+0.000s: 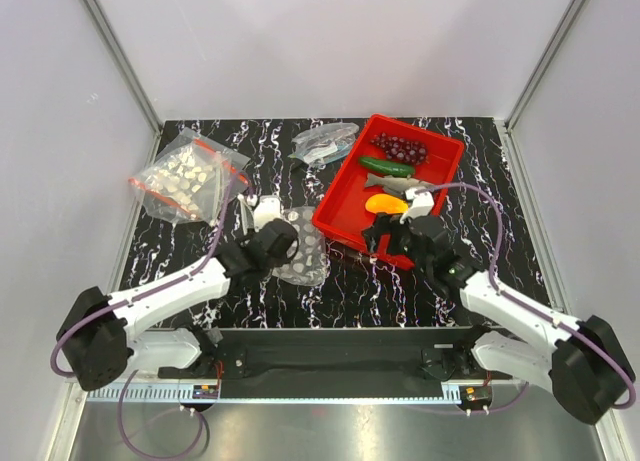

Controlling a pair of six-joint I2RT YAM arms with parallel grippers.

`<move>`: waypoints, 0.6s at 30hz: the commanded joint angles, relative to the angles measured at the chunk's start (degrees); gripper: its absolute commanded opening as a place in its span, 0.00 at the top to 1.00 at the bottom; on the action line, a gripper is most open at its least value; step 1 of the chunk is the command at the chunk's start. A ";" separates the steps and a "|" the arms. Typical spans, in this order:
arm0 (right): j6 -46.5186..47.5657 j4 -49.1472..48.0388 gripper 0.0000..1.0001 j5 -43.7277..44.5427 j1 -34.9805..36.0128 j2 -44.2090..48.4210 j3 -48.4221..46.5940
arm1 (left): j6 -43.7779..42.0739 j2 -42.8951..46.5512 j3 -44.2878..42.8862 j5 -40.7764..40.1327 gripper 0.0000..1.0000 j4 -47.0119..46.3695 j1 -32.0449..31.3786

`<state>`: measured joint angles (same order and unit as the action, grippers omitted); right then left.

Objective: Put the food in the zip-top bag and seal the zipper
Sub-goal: Open the zipper of the food storage bag at the center of the board.

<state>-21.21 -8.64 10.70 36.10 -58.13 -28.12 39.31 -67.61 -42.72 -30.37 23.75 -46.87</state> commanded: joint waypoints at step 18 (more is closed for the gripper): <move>-0.67 17.78 0.25 -44.87 -0.15 -37.99 -46.05 | 7.18 -6.30 -7.82 -24.38 1.00 9.38 -16.93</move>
<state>-22.35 5.06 -24.58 36.10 -91.59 -69.21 44.45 -73.87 -47.75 -48.69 33.17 -62.78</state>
